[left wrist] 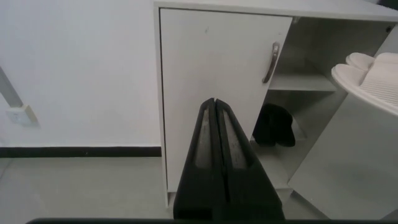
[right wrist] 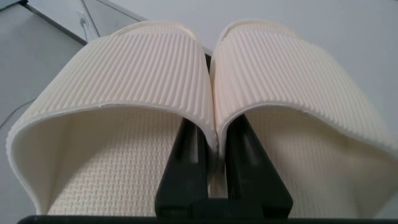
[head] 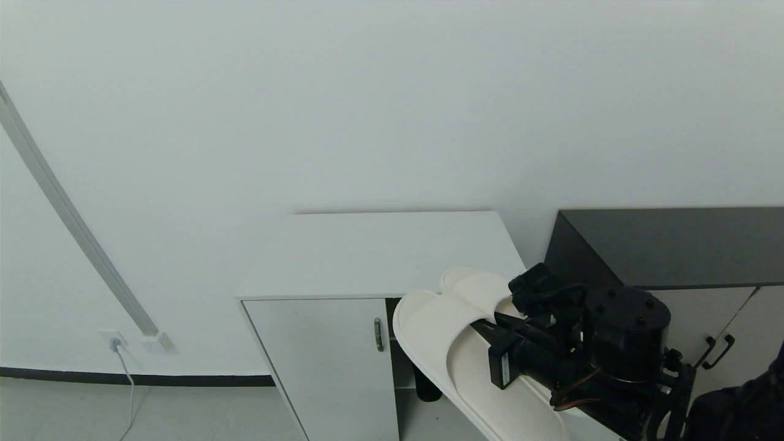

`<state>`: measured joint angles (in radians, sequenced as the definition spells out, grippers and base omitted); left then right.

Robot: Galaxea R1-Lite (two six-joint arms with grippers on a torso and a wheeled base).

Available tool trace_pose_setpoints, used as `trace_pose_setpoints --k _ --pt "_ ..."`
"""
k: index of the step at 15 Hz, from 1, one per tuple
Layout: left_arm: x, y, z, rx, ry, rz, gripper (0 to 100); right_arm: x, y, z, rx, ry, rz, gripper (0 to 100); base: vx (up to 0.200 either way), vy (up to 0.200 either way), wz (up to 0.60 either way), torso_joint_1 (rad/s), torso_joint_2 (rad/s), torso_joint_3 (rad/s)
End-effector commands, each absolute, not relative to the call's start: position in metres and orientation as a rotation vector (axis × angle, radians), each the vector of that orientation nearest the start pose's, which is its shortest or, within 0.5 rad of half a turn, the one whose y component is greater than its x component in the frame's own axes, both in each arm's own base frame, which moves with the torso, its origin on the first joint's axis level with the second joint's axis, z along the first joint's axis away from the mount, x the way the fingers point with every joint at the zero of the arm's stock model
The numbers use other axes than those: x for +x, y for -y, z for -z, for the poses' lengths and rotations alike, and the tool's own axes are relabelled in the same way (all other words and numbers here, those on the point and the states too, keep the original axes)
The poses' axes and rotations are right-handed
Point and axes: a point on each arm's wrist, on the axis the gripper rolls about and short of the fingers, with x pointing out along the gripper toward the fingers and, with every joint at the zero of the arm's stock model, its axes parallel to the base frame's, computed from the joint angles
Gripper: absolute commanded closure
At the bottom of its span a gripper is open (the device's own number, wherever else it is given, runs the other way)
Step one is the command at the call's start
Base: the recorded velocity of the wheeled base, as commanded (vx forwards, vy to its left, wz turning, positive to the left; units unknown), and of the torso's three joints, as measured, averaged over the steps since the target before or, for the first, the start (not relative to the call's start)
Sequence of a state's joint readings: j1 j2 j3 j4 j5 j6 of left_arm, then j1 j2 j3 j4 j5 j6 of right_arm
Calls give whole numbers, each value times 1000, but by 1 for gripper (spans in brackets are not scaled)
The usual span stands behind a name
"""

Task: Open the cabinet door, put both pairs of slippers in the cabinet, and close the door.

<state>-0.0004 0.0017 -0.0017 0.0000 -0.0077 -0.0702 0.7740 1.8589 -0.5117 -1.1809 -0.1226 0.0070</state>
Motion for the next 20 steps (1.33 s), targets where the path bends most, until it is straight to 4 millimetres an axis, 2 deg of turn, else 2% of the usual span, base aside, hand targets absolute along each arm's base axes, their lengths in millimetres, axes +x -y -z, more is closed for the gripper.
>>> trace_pose_setpoints --k 1,5,8,20 --pt "-23 0 -76 -71 0 8 100 212 -208 -115 -69 -163 -660 100 0 0 0 0 0 0" --pt "-23 0 -76 -66 0 8 100 197 -210 -108 -74 -163 -694 100 0 0 0 -26 65 34" --pt "-23 0 -76 -66 0 8 100 185 -199 -97 -75 -155 -677 100 0 0 0 -147 346 181" --pt "-23 0 -76 -69 0 8 100 191 -209 -69 -89 -169 -685 100 0 0 0 -188 439 249"
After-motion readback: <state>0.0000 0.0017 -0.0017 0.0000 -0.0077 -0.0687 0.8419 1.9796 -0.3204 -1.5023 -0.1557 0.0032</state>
